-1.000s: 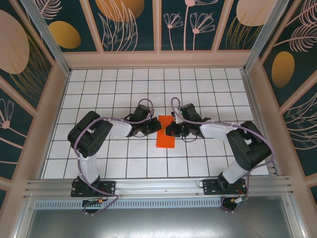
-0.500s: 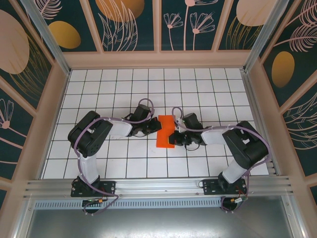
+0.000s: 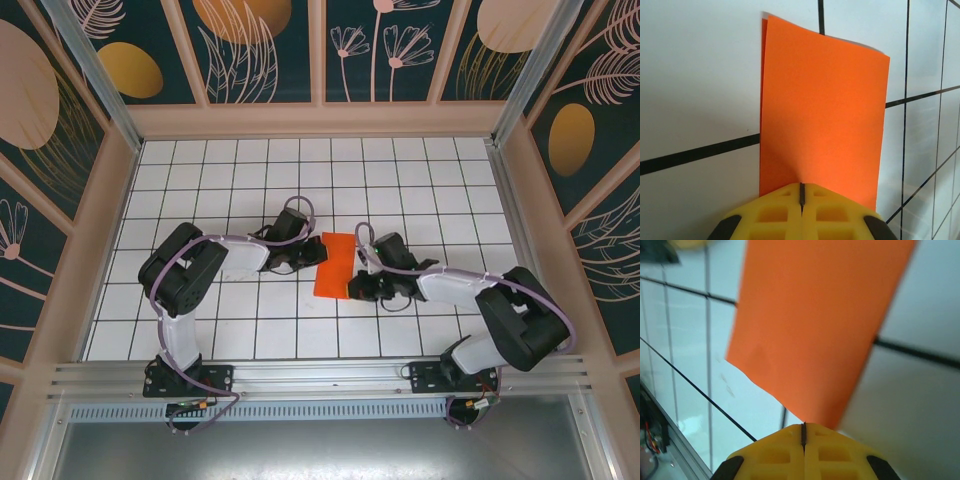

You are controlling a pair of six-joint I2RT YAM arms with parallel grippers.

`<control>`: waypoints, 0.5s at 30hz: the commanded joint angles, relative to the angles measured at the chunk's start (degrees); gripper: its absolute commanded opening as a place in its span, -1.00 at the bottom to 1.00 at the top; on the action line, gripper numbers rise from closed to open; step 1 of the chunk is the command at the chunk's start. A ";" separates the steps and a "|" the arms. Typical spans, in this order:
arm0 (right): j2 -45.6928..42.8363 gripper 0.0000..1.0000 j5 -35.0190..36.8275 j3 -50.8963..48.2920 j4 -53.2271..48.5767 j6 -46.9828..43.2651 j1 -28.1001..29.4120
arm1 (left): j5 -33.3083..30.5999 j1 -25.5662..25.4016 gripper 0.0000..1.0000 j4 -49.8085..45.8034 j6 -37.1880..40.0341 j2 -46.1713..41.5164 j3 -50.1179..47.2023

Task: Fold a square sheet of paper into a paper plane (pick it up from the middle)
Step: Fold the square sheet of paper in half at the center of the table.

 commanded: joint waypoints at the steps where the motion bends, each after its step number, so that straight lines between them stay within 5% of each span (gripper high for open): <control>1: -0.15 -1.00 3.69 7.29 -1.07 0.82 -0.97 | -12.12 3.00 -1.00 -14.49 9.23 1.43 -1.15; 8: 12.81 -1.00 5.61 17.25 3.13 2.72 -2.27 | -7.78 6.01 -1.00 -19.61 18.72 -2.38 6.05; 15: 22.06 -1.00 3.02 22.64 6.68 4.32 -3.81 | -11.26 5.90 -1.00 -17.49 6.72 -8.37 5.01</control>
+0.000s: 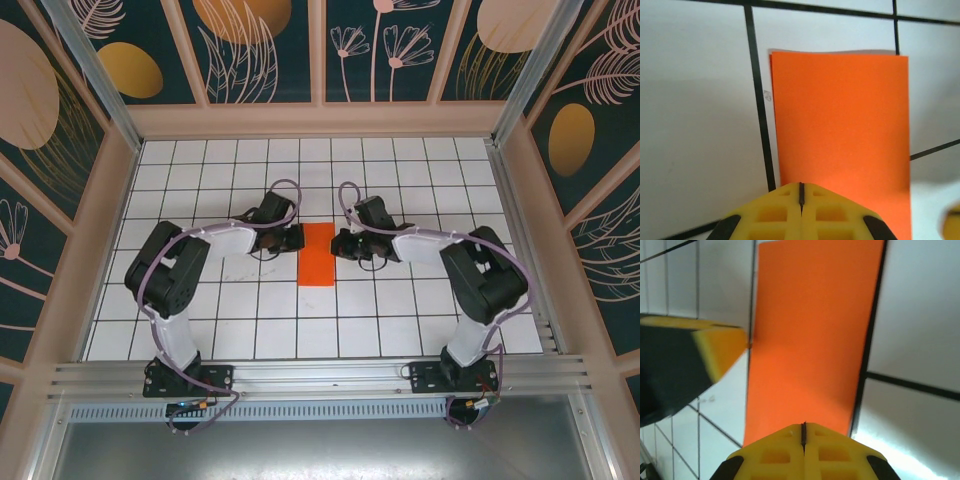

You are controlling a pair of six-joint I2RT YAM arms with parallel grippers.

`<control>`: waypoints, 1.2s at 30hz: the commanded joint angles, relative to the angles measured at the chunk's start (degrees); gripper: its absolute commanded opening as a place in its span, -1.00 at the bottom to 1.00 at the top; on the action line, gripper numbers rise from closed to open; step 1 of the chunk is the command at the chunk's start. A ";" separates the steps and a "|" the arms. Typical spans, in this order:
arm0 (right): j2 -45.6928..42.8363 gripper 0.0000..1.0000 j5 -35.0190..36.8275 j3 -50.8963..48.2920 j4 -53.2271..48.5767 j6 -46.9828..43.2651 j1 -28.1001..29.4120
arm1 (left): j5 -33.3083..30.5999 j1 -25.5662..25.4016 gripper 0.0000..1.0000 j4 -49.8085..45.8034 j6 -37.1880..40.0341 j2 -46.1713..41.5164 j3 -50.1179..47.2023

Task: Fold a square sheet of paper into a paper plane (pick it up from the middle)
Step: Fold the square sheet of paper in half at the center of the table.

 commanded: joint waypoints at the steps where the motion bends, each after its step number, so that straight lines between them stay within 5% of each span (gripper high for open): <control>1: 2.80 -1.00 -1.95 2.99 2.49 0.95 -0.68 | -2.68 -0.69 -1.00 0.20 -7.58 -5.11 -1.92; 13: 8.87 -1.00 -5.60 6.27 0.41 -2.25 -2.67 | 7.76 -8.88 -1.00 17.46 -20.72 -6.66 -11.52; 36: 11.44 -1.00 -5.78 8.55 -0.07 -3.87 -4.45 | 7.99 -11.37 -1.00 11.25 -22.26 0.03 -13.13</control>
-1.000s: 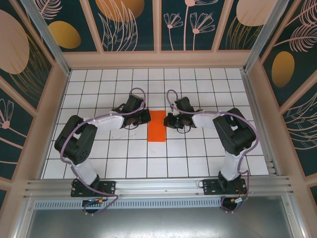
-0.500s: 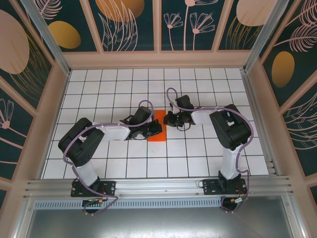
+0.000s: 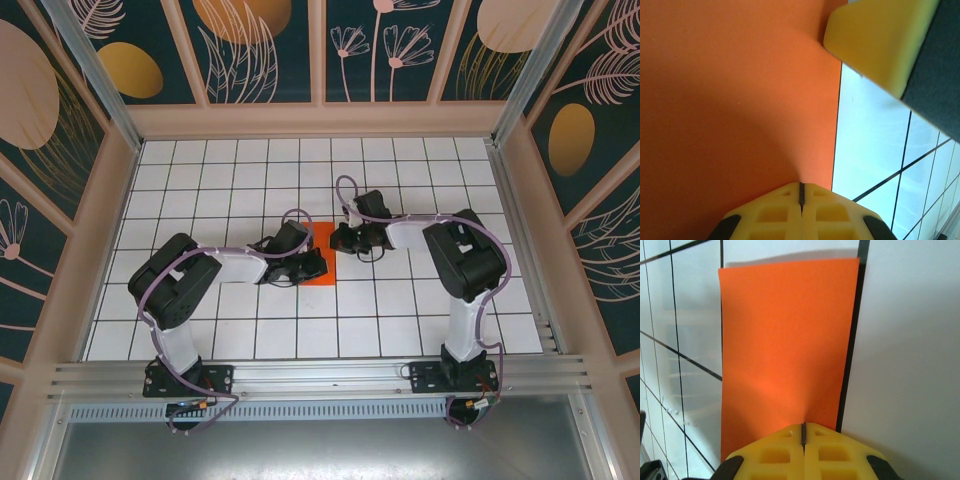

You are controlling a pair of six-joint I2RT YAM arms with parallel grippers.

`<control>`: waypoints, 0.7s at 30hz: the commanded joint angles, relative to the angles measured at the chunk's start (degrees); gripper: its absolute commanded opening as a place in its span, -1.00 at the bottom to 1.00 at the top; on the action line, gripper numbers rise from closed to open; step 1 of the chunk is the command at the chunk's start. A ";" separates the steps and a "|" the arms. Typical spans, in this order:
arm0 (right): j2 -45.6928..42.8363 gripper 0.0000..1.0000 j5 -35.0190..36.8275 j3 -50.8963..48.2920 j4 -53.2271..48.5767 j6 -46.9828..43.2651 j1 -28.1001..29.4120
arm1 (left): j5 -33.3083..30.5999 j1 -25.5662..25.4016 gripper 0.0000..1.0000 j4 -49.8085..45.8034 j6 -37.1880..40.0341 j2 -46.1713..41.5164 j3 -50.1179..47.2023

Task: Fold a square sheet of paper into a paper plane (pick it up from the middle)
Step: Fold the square sheet of paper in half at the center of the table.

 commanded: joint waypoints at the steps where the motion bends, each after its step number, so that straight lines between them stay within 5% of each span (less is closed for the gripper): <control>1: 2.57 -1.00 -0.26 2.43 -0.45 -0.71 -1.31 | 0.80 -0.49 -1.00 -4.23 -0.70 1.24 -1.97; 21: 12.85 -1.00 4.82 18.96 -7.00 -1.75 -4.03 | 0.12 -0.65 -1.00 -2.95 -1.74 -0.62 -6.70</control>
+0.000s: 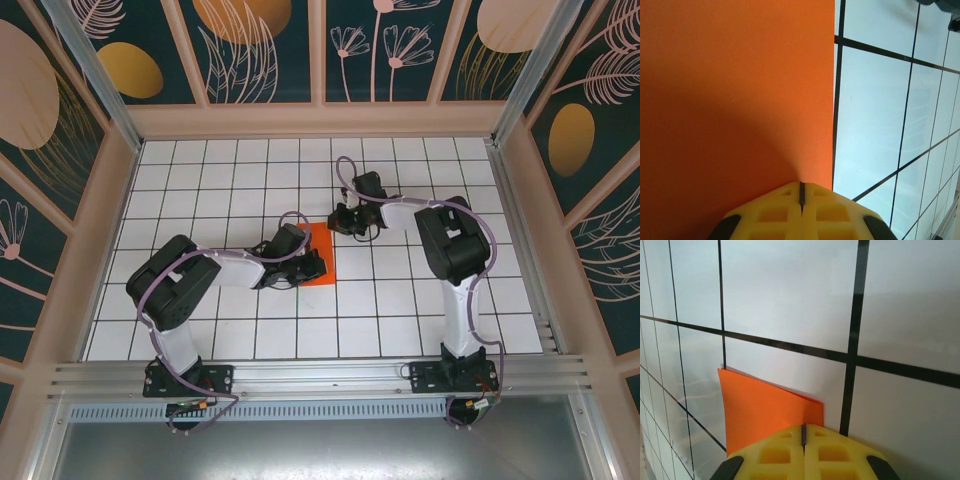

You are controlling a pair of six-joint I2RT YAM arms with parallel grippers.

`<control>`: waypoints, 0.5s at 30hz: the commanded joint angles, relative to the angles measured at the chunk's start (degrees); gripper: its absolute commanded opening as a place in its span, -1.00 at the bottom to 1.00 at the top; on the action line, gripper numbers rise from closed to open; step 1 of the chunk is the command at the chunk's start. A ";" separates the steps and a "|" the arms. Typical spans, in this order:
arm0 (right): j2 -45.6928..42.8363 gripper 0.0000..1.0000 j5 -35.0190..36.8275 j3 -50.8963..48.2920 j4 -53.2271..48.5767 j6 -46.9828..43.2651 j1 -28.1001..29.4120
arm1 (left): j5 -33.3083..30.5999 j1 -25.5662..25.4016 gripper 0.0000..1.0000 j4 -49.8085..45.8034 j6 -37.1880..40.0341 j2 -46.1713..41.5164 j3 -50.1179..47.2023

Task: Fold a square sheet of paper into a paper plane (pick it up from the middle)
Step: Fold the square sheet of paper in half at the center of the table.

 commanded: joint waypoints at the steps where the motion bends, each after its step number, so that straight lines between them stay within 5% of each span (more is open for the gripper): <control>1: 3.27 -1.00 6.63 4.06 -0.87 -1.63 -1.04 | 0.58 -0.60 -1.00 -8.07 -0.78 0.10 -3.31; 8: -1.01 -1.00 6.74 4.99 -2.51 -2.93 -0.71 | 0.88 -0.68 -1.00 -5.80 -0.49 -0.62 -2.60; 15: -11.82 -1.00 3.35 -7.64 0.85 -1.98 1.32 | -3.58 0.09 -0.90 -6.12 -0.55 -5.27 1.65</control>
